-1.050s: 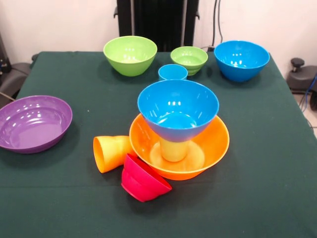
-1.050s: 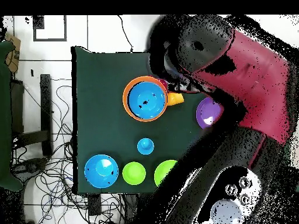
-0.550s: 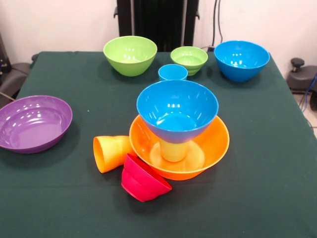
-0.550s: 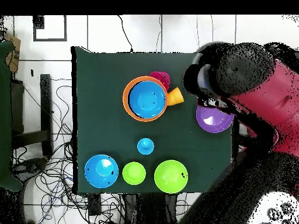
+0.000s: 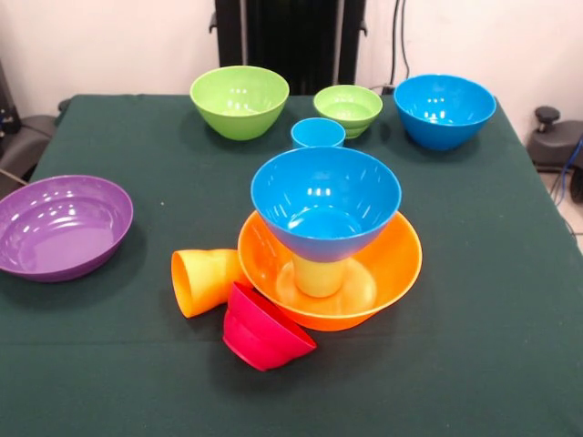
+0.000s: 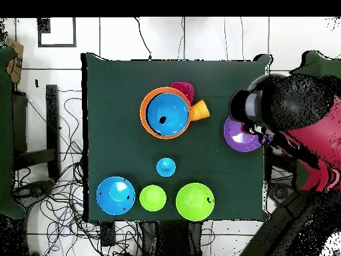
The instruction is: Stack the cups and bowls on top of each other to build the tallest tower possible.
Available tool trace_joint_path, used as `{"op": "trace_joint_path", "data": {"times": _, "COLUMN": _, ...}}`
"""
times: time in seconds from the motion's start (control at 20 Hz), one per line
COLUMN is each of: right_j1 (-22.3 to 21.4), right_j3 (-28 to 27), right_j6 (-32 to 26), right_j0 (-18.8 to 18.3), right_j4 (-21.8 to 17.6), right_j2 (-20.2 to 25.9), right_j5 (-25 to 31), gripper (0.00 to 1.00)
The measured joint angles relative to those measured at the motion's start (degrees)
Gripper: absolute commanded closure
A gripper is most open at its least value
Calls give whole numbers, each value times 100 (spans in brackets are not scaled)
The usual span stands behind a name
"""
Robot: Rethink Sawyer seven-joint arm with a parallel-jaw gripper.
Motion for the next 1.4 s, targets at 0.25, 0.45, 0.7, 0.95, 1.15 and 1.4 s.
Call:
{"op": "trace_joint_path", "data": {"times": 0.25, "right_j1": -84, "right_j3": 216, "right_j6": 0, "right_j0": -204, "right_j4": -107, "right_j2": 279, "right_j5": -287, "gripper": 0}}
{"op": "trace_joint_path", "data": {"times": 0.45, "right_j1": -130, "right_j3": 354, "right_j6": 0, "right_j0": -296, "right_j4": -193, "right_j2": 469, "right_j5": -413, "gripper": 0}}
{"op": "trace_joint_path", "data": {"times": 0.7, "right_j1": -219, "right_j3": 531, "right_j6": 0, "right_j0": -418, "right_j4": -302, "right_j2": 691, "right_j5": -648, "gripper": 0}}
{"op": "trace_joint_path", "data": {"times": 0.95, "right_j1": -276, "right_j3": 685, "right_j6": 0, "right_j0": -567, "right_j4": -425, "right_j2": 899, "right_j5": -858, "gripper": 0}}
{"op": "trace_joint_path", "data": {"times": 1.15, "right_j1": -349, "right_j3": 837, "right_j6": 0, "right_j0": -660, "right_j4": -542, "right_j2": 1040, "right_j5": -1061, "gripper": 0}}
{"op": "trace_joint_path", "data": {"times": 1.4, "right_j1": -453, "right_j3": 1063, "right_j6": 0, "right_j0": -822, "right_j4": -686, "right_j2": 1283, "right_j5": -1385, "gripper": 0}}
